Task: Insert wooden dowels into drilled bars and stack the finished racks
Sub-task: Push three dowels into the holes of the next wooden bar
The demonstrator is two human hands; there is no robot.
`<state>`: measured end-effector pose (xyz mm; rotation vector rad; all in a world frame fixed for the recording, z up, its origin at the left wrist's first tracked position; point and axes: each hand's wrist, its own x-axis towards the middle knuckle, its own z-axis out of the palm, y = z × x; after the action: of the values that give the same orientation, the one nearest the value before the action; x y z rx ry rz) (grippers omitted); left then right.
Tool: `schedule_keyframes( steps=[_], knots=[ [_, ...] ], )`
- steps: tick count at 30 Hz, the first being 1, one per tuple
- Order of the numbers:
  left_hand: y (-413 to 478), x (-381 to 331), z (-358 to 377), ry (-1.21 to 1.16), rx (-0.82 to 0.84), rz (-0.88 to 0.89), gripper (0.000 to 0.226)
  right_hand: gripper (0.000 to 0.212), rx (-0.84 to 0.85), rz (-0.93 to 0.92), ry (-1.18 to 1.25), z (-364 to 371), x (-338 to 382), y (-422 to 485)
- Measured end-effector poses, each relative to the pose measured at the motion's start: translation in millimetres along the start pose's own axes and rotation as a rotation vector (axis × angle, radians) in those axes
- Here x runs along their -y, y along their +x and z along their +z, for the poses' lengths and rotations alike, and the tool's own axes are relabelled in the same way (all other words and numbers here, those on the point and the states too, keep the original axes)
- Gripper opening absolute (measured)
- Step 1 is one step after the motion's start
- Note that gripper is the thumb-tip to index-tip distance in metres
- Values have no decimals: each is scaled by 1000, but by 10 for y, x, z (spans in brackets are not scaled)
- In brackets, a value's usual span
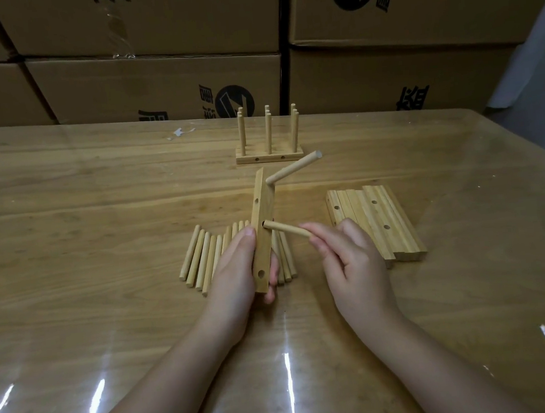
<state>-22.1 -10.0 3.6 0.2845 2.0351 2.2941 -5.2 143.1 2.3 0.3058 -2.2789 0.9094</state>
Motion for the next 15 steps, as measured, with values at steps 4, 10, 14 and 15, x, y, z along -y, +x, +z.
schedule_keyframes(
  steps=[4,10,14,15],
  knots=[
    [-26,8,23,165,18,36,45,25,-67,-8,-95,-18,-7,5],
    [-38,48,41,180,50,66,36,31,-110,-23,-203,-34,21,12],
    [-36,69,39,256,52,53,41,33,-108,-42,-246,-47,25,11],
    [-34,72,38,276,52,50,43,32,-107,-43,-254,-51,25,12]
  ],
)
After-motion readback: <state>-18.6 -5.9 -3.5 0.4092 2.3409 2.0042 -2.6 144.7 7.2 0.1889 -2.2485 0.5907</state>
